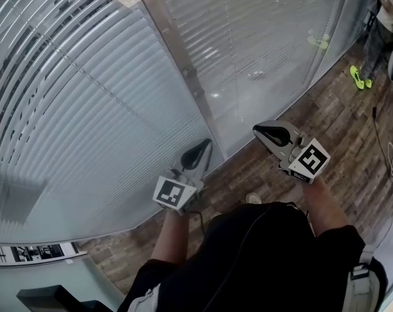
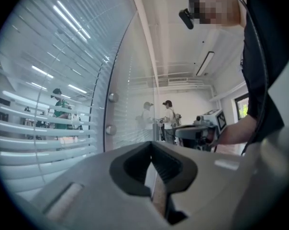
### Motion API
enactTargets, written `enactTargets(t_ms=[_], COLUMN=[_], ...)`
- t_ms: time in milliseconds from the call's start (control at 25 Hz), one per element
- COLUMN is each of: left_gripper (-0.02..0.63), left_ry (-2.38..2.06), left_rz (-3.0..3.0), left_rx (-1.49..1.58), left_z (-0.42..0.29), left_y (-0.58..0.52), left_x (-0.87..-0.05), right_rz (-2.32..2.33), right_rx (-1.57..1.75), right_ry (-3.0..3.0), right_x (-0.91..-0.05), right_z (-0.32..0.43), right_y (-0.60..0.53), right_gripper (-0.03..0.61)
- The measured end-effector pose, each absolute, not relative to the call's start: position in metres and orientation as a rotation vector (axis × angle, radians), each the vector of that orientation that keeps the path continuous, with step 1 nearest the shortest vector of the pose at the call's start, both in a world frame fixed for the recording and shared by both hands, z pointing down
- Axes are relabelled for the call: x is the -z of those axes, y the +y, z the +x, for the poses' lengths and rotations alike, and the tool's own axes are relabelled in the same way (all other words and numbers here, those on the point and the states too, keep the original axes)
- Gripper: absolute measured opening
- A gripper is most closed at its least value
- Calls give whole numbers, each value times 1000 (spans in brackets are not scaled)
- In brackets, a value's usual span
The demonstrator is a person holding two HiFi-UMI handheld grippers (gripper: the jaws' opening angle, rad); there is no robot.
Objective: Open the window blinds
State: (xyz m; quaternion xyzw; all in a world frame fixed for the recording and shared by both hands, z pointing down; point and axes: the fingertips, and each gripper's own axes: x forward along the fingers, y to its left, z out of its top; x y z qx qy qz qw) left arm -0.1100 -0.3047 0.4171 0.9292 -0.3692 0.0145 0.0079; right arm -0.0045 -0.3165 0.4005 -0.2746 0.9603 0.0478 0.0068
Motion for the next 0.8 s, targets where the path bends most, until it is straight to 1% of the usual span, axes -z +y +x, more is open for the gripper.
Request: enactTargets(t_ms=[800], left_gripper=[5], left_ry=[-1128], left_rz=[2905], left_rx=[-62], left_z=[-100], left_y=[-308], left_x=[-417], right_rz=[-869], right_rx=[-168], right_ry=[3041], right_x=[-410], right_z=[3], right_y=[-319], right_gripper=[5])
